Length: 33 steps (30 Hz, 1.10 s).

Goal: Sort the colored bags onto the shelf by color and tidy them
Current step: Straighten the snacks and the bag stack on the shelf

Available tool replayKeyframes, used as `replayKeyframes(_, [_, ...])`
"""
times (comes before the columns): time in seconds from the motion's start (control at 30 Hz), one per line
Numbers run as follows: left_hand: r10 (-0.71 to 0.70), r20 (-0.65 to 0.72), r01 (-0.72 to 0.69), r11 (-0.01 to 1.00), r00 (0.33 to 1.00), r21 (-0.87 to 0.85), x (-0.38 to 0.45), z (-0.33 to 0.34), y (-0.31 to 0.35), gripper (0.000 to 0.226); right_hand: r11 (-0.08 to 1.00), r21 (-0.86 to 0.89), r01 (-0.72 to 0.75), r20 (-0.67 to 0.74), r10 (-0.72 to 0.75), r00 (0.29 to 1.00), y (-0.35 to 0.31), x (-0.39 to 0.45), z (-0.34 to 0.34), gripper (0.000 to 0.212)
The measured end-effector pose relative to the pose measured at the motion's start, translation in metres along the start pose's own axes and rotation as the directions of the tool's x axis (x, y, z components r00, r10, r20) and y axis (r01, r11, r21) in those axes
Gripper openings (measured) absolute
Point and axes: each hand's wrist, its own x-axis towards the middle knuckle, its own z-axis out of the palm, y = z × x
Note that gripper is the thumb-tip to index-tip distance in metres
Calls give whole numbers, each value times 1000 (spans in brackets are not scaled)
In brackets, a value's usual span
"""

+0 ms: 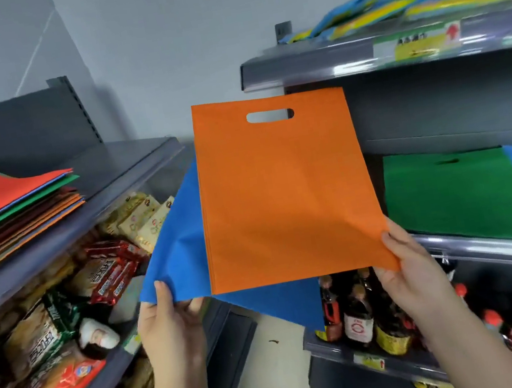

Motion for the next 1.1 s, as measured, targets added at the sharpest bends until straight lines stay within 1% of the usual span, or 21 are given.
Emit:
replayKeyframes(0.17, [-81,22,81,997,996,20,-39,27,-30,26,999,32,32,-139,-27,990,-43,-26,-58,32])
replayKeyframes(0.27, [-121,49,120,993,991,18,-67,49,-42,44,997,43,64,-192,-55,980,-69,-46,-93,30])
replayKeyframes(0.3, [-125,61,124,992,990,15,-75,56,-44,48,996,50,78,-206,-66,976,-76,-53,-105,30])
replayKeyframes(0.43, [-89,109,87,996,990,24,-100,85,-41,55,991,68,112,-257,-92,962,-97,-78,-146,32])
replayKeyframes(0.5, [-92,136,90,996,986,21,-111,97,-42,57,989,74,129,-268,-105,958,-106,-90,-161,32])
replayKeyframes(0.53, [-102,144,99,995,984,27,-116,102,-44,54,988,69,137,-278,-113,954,-111,-96,-168,31])
replayKeyframes(0.6, [-104,129,100,994,986,41,-124,110,-42,38,984,63,165,-308,-138,941,-120,-107,-181,30])
replayKeyframes(0.63, [-83,104,78,996,991,44,-125,114,-38,28,981,60,186,-323,-157,933,-125,-112,-188,30])
replayKeyframes(0.7, [-10,63,8,999,998,34,-118,122,-24,17,976,47,212,-350,-182,919,-133,-118,-200,30])
replayKeyframes(0.77, [2,80,-4,1000,997,18,-109,130,-12,11,974,42,223,-372,-192,908,-137,-122,-209,30])
replayKeyframes(0.83, [-62,115,66,997,991,-29,-104,137,-15,14,970,57,238,-386,-198,901,-140,-124,-217,34])
replayKeyframes(0.9, [-156,145,172,979,977,-107,-104,145,-29,18,962,79,260,-410,-207,888,-143,-124,-222,41])
replayKeyframes(1.0, [-271,175,302,935,946,-184,-107,161,-54,17,945,96,312,-450,-239,861,-152,-126,-230,38])
replayKeyframes(1.1, [-356,206,393,902,911,-179,-111,182,-82,18,928,64,367,-499,-289,817,-164,-128,-239,33])
